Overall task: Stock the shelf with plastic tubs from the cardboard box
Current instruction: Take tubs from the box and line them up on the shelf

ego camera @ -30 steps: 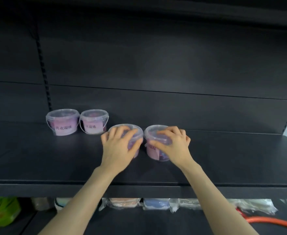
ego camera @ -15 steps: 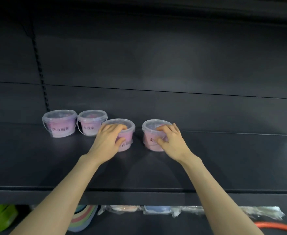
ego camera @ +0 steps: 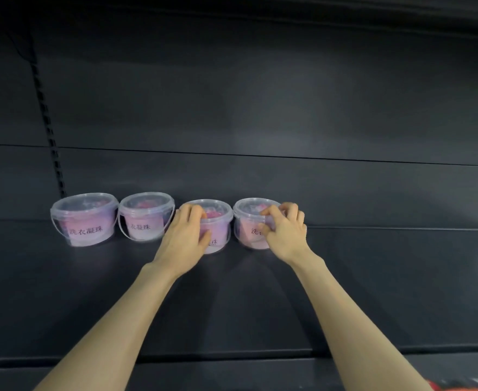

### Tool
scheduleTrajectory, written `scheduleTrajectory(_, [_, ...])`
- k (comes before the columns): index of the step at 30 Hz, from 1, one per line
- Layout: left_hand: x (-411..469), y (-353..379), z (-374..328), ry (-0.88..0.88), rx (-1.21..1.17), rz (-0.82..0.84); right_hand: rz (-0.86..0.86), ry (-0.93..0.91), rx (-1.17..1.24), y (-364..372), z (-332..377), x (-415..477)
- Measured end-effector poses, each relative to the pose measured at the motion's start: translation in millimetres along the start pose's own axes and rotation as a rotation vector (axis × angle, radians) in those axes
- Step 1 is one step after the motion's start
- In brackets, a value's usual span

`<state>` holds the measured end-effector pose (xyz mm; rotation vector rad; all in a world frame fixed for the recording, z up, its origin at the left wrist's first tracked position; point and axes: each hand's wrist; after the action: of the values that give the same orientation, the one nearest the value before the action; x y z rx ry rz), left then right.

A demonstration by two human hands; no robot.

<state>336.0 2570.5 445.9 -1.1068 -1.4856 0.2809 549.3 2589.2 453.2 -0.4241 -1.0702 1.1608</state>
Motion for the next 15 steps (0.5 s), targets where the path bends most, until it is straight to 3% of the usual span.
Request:
scheduleTrajectory(5, [-6.2, 7.5, -5.9, 0.005, 0.129, -0.081, -0.048, -0.049, -0.019, 6.4, -6.7, -2.7])
scheduleTrajectory(15, [-4.9, 10.6, -6.8, 0.015, 0.248, -0.003, -0.041, -0.066, -0.124, 7.9, -3.0, -6.0])
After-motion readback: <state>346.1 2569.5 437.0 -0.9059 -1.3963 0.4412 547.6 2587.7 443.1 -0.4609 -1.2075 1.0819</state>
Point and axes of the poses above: each hand's wrist, its own x-axis towards the middle knuckle, its own y-axis out of the palm, z = x × y, and after that the axes turned 1 degree about z, right-handed
